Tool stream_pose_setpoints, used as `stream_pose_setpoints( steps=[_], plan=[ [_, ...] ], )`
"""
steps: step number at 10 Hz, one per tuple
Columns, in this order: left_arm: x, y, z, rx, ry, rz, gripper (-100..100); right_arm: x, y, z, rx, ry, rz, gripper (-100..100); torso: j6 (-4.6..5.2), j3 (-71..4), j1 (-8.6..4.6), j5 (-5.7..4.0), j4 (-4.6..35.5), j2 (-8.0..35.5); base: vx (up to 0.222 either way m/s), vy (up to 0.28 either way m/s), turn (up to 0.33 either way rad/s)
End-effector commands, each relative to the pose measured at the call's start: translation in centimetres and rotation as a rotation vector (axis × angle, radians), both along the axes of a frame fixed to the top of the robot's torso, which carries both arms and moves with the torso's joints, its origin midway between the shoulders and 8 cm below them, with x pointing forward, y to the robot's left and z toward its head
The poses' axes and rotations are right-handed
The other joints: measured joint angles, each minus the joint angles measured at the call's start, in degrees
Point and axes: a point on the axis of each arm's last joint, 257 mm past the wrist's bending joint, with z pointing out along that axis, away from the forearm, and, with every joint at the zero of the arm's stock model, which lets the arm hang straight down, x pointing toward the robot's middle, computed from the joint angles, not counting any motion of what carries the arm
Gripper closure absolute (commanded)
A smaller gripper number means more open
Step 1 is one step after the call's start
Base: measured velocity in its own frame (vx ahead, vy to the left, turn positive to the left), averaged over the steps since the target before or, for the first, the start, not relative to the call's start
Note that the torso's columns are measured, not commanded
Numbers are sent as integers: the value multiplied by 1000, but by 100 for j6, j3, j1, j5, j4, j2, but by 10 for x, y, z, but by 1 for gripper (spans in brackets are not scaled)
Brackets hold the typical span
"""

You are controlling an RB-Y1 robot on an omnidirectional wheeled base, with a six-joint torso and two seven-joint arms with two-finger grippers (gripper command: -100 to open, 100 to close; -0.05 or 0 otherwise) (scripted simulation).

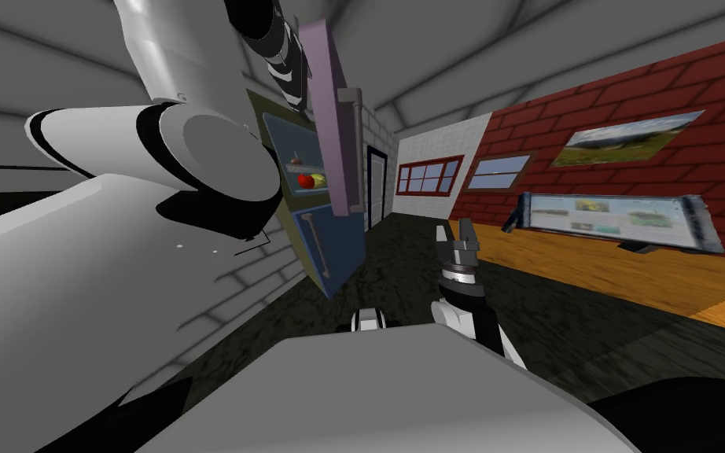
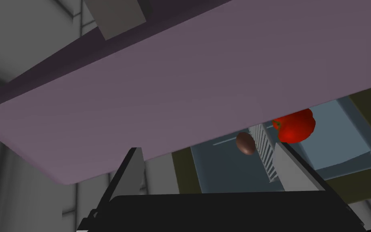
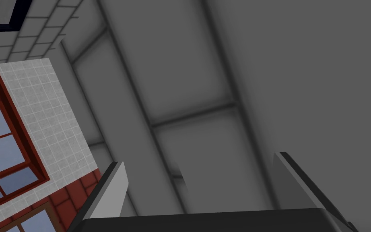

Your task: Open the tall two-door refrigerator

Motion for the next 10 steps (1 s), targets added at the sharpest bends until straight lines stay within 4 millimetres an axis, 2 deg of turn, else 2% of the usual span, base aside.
stream_pose_setpoints(
  steps=[1, 3, 5, 6, 7, 8, 10],
  plan=[
    [11, -16, -14, 35, 20, -6, -100, 0, 0, 0, 0, 0, 0, 0, 5, -21, 6, -5, 2, -8, -4, -154, -52],
    [1, -19, -7, 47, 15, -5, -100, 0, 0, 0, 0, 0, 0, 0, -7, -36, 38, 13, -7, -30, 13, -160, -35],
    [-27, -29, 26, 51, -37, -20, -100, 0, 0, 0, 0, 0, 0, 0, -30, -40, 108, 45, 20, -25, 43, -104, -26],
    [-31, -31, 31, 51, -45, -23, -100, 0, 0, 0, 0, 0, 0, 0, -41, -23, 142, 63, 34, 1, 10, -49, -14],
    [-30, -38, 21, 58, -25, -31, -100, 0, 0, 0, 0, 0, 0, 0, -51, -8, 169, 78, 44, 26, -28, -27, 0],
    [-40, -43, 26, 73, -23, -35, -100, 0, 0, 0, 0, 0, 0, 0, -53, 5, 176, 83, 45, 40, 54, -77, -32],
    [-41, -49, 22, 80, -8, -44, -100, 0, 0, 0, 0, 0, 0, 0, -51, -16, 131, 62, 46, 8, 99, -47, 4]
  ],
)
